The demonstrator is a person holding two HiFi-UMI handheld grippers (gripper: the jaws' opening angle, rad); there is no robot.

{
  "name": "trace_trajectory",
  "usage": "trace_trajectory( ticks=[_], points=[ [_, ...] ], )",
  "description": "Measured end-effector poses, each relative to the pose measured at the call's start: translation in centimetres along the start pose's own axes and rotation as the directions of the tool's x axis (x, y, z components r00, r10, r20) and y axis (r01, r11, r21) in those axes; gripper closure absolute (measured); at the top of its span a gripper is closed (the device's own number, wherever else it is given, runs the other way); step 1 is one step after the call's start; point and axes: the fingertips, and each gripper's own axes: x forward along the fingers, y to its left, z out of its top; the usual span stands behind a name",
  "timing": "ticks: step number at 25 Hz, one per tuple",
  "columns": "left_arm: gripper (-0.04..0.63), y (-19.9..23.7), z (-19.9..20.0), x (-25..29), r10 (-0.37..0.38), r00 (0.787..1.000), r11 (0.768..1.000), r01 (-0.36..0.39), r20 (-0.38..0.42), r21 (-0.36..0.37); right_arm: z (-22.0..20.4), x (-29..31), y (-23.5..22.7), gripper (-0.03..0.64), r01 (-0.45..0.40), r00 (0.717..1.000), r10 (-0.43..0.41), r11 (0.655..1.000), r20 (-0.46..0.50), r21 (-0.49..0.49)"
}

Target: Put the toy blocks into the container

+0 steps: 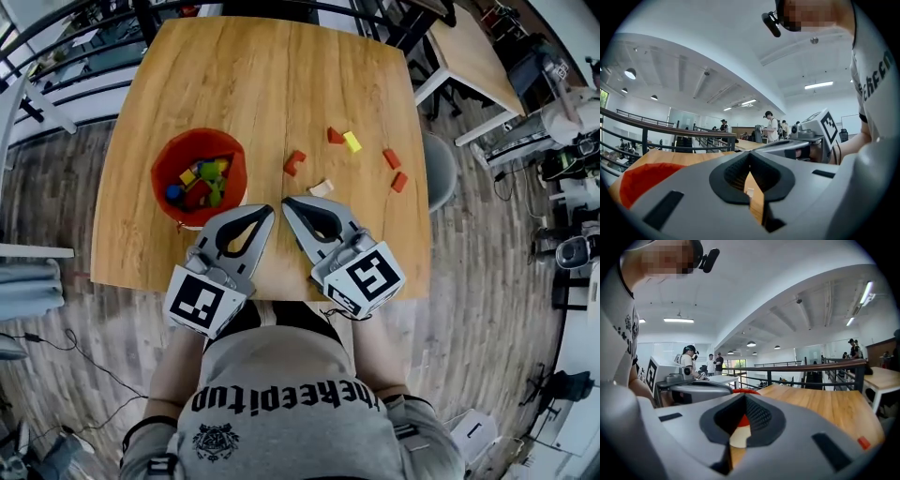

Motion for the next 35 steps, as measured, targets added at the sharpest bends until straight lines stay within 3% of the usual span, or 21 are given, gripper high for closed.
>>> trace_trajectory(
  ticks=[13,35],
  points=[
    [0.583,-0.7,0.3,1.4,-0.105,0.994,0.994,0.105,0.015,0.028,0.1,-2.2,-0.3,0.607,0.101,0.994,-0.103,0.994,0.044,0.045],
    [0.583,-1.2,0.2,1.5,-0.168,0.986,0.985,0.167,0.014,0.030,0.2,-2.5,0.1,0.607,0.156,0.986,-0.158,0.987,0.045,0.033]
  ],
)
